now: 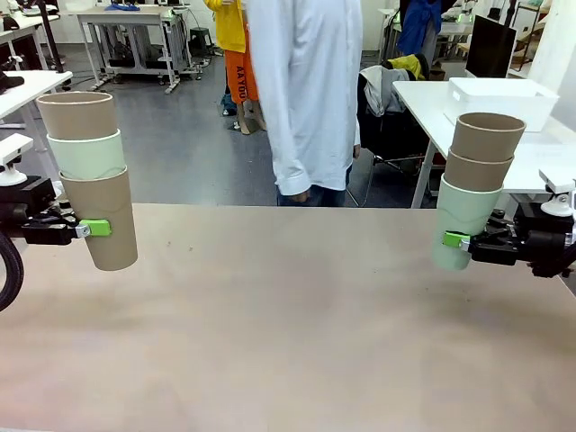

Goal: Stack the cups and store them in the basket.
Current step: Place the stack of Reusable plastic cups into the Pantry Basket.

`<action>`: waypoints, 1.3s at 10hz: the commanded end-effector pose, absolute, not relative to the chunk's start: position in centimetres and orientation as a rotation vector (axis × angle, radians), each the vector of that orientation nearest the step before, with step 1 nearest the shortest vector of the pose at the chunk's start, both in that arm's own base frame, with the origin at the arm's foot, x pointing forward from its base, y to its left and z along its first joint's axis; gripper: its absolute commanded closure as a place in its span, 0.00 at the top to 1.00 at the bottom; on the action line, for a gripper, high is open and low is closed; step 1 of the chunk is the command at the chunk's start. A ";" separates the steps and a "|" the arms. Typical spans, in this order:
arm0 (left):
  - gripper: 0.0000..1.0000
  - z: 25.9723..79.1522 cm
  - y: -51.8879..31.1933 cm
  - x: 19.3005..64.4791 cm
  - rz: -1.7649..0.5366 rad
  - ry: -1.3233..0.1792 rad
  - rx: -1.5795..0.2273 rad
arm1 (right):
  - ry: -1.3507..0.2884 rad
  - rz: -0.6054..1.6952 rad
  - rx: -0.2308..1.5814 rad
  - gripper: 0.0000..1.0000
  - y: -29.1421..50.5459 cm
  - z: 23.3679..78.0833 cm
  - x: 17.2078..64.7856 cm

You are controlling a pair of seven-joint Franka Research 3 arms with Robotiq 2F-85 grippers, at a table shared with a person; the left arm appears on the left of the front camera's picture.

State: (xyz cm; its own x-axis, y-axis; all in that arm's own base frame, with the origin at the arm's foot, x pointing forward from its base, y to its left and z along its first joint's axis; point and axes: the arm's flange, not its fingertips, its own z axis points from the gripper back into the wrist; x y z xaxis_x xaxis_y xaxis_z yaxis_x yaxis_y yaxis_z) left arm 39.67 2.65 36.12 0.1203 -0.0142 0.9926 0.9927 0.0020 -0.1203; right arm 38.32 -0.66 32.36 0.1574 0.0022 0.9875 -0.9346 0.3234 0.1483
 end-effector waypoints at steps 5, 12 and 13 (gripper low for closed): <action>0.86 36.5 2.5 39.6 -1.126 -1.117 -1.264 | -1.223 0.873 1.013 0.83 -0.6 32.7 38.4; 0.86 36.5 2.5 39.6 -1.126 -1.117 -1.264 | -1.223 0.873 1.013 0.83 -0.6 32.7 38.4; 0.86 36.5 2.5 39.6 -1.126 -1.117 -1.264 | -1.223 0.873 1.013 0.83 -0.6 32.7 38.4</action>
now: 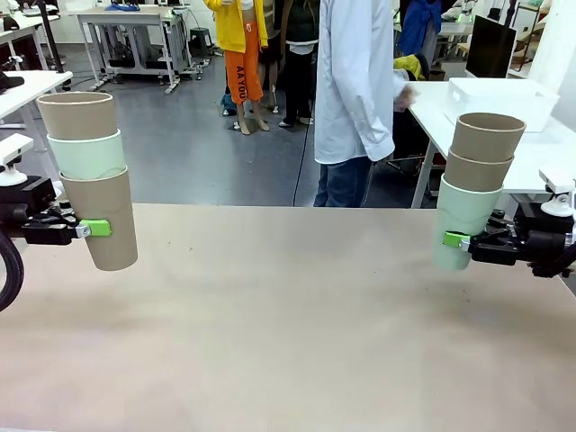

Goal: Stack the cups and store them in the basket.
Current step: Place the stack of Reusable plastic cups into the Pantry Basket.

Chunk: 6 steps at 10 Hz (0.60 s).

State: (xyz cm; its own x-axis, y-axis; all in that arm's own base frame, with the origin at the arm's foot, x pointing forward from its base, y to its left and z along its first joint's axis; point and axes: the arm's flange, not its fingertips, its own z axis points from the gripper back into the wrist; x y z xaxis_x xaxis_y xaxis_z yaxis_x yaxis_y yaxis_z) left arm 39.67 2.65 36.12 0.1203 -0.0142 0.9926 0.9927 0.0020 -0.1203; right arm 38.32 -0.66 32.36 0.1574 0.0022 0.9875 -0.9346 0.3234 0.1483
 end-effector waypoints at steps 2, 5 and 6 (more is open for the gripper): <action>0.86 36.5 2.5 39.6 -1.126 -1.117 -1.264 | -1.223 0.873 1.013 0.83 -0.6 32.7 38.4; 0.86 36.5 2.5 39.6 -1.126 -1.117 -1.264 | -1.223 0.873 1.013 0.83 -0.6 32.7 38.4; 0.86 36.5 2.5 39.6 -1.126 -1.117 -1.264 | -1.223 0.873 1.013 0.83 -0.6 32.7 38.4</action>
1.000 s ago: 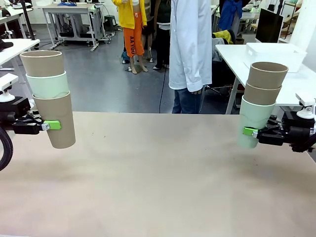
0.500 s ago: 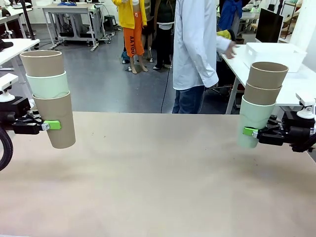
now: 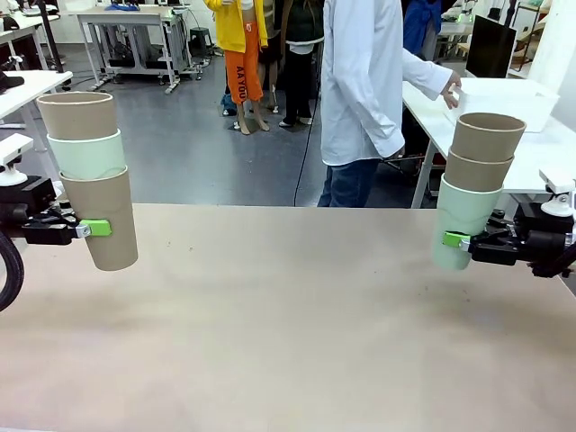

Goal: Stack the cups and store them in the basket.
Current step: Place the stack of Reusable plastic cups into the Pantry Basket.

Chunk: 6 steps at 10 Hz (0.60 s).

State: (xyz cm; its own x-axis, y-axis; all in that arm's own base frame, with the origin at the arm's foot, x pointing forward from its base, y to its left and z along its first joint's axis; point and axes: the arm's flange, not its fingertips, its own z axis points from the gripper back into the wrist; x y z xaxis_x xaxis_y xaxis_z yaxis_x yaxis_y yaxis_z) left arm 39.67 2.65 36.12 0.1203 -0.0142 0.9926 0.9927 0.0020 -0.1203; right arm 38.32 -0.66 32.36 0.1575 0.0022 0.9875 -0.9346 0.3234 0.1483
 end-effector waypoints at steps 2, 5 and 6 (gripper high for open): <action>0.86 36.5 2.5 39.6 -1.126 -1.117 -1.264 | -1.223 0.873 1.013 0.83 -0.6 32.7 38.4; 0.86 36.5 2.5 39.6 -1.126 -1.117 -1.264 | -1.223 0.873 1.013 0.83 -0.6 32.7 38.4; 0.86 36.5 2.5 39.6 -1.126 -1.117 -1.264 | -1.223 0.873 1.013 0.83 -0.6 32.7 38.4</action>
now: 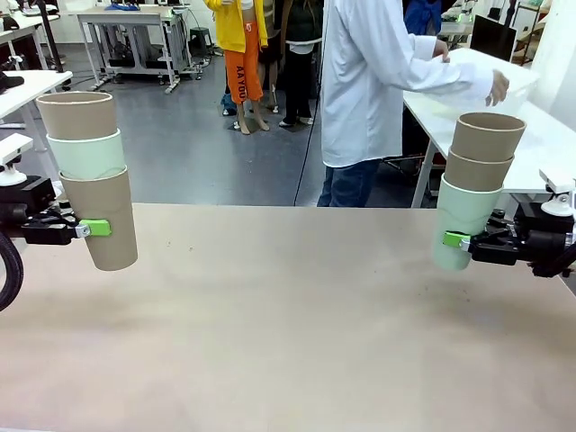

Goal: Stack the cups and store them in the basket.
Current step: Place the stack of Reusable plastic cups into the Pantry Basket.

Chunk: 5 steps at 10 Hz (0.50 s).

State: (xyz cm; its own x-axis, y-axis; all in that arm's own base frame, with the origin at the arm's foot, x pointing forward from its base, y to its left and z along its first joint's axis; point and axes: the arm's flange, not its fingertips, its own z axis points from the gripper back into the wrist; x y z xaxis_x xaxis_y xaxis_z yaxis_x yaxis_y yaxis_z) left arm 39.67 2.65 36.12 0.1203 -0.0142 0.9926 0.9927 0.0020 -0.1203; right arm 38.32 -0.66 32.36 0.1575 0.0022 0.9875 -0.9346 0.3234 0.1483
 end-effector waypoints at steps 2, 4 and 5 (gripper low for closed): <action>0.86 36.5 2.5 39.6 -1.126 -1.117 -1.264 | -1.223 0.873 1.013 0.83 -0.6 32.7 38.4; 0.86 36.5 2.5 39.6 -1.126 -1.117 -1.264 | -1.223 0.873 1.013 0.83 -0.6 32.7 38.4; 0.86 36.5 2.5 39.6 -1.126 -1.117 -1.264 | -1.223 0.873 1.013 0.83 -0.6 32.7 38.4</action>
State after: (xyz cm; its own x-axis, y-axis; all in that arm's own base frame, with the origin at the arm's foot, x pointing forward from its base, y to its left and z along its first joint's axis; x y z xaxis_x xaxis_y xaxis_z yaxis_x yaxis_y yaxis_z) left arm 39.67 2.65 36.12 0.1203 -0.0142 0.9926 0.9927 0.0020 -0.1203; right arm 38.32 -0.66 32.36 0.1575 0.0022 0.9875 -0.9346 0.3234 0.1483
